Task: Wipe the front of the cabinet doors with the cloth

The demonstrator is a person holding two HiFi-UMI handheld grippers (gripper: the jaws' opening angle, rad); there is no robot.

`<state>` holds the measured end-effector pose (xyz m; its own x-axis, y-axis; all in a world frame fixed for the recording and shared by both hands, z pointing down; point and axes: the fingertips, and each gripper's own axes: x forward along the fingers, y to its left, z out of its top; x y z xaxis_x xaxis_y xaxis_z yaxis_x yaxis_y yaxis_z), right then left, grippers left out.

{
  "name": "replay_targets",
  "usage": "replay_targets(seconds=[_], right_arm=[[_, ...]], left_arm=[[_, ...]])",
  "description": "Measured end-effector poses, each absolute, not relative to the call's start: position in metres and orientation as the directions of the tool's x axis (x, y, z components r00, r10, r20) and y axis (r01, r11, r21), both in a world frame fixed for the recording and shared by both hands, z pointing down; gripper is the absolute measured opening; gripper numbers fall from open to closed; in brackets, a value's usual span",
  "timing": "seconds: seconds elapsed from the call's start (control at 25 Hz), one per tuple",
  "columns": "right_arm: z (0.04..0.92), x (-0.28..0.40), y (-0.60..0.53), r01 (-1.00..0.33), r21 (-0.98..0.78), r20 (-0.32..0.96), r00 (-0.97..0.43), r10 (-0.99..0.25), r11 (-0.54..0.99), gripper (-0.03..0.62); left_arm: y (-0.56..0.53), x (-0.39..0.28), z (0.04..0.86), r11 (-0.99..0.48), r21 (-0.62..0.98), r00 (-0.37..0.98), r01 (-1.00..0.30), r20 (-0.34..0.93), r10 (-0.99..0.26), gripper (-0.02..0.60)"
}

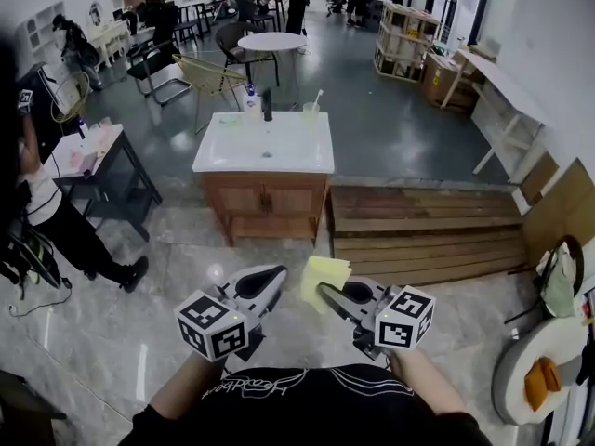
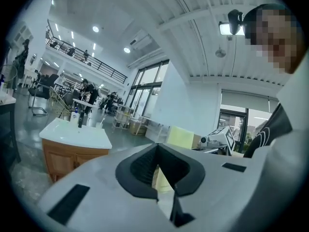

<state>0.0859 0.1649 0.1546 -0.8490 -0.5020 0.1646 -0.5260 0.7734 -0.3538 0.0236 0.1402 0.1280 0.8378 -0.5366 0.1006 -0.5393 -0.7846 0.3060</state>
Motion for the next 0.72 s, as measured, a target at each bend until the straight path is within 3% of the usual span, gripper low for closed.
replay_targets(seconds=[0.72], right_arm=[[0.154,0.132,0.218,-0.479,-0.336,0.130,-0.876,-0.463,0.811,0.040]], left_arm=[[0.200,0.072,0.132,-0.751,0.281,0.800,-0.597,0.140,-0.583,0.006]])
